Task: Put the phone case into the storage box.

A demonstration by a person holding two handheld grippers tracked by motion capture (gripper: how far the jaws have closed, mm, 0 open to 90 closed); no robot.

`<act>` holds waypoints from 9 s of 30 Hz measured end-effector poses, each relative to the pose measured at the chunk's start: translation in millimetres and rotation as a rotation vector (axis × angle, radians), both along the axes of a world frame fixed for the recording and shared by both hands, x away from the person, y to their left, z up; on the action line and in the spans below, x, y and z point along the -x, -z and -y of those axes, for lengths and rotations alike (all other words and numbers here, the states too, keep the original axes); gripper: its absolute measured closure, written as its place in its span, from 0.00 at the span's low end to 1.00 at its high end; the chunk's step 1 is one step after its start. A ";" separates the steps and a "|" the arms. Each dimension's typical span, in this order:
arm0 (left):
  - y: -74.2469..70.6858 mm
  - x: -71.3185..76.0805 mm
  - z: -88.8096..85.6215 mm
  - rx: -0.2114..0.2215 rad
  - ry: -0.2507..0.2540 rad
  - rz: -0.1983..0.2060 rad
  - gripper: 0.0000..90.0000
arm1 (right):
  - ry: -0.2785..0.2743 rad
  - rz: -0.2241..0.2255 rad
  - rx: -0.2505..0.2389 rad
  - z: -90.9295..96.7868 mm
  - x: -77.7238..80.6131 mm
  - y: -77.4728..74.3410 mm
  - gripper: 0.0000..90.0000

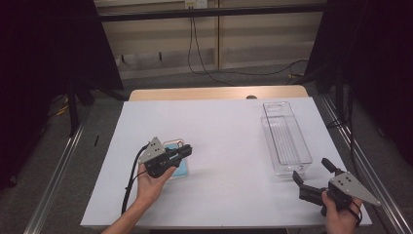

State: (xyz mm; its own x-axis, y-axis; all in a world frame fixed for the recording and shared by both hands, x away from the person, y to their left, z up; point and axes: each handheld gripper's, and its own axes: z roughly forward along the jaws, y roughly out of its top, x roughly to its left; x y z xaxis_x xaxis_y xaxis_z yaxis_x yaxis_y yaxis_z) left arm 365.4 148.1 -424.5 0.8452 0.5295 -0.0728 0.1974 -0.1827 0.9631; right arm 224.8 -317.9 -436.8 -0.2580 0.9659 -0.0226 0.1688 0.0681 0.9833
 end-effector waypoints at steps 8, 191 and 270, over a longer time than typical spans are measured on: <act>-0.2 -0.4 1.3 -0.004 0.017 -0.041 1.00 | 0.001 0.000 0.001 -0.1 -0.1 0.0 0.00; -10.6 -3.0 -3.9 -0.329 0.018 -0.300 0.37 | -0.012 -0.007 0.001 0.4 -3.2 0.2 0.00; 18.0 -60.3 17.5 -0.671 -0.157 -0.451 0.09 | -0.017 -0.007 0.008 -0.8 -4.1 0.5 0.00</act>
